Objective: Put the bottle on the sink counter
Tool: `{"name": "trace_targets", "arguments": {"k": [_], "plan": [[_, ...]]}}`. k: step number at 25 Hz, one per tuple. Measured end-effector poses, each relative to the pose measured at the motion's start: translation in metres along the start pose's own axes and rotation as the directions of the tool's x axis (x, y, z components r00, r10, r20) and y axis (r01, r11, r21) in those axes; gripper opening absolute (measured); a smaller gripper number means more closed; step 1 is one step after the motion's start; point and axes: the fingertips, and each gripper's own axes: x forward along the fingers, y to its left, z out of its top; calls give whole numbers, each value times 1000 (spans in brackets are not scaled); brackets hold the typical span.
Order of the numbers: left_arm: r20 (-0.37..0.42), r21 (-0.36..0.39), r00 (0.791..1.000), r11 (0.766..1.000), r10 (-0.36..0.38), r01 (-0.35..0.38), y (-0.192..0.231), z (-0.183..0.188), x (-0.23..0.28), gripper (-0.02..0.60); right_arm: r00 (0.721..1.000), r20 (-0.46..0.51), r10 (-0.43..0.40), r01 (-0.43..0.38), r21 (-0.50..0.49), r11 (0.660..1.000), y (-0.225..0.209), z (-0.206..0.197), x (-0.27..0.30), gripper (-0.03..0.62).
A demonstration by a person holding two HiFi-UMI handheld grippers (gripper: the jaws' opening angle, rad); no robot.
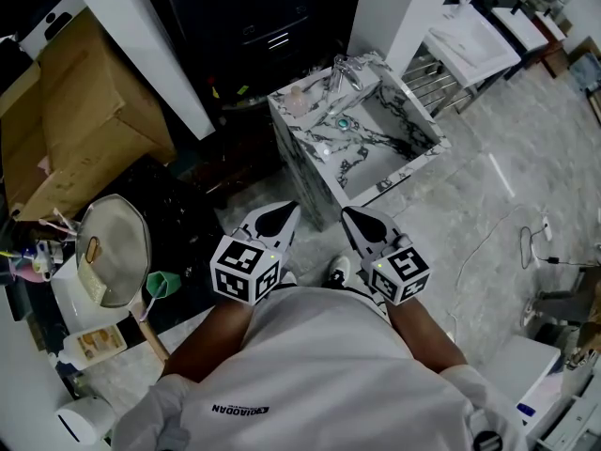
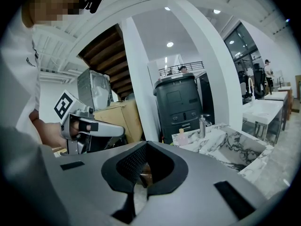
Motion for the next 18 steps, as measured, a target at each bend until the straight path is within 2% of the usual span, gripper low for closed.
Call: {"name": "trace_targets", "arguments": {"k": [18], "plan": [[14,4,1000,1000,-5,5,-4,3,1,15,1000,-8,6,-6,-8,1000,2,0,-2,40]]}}
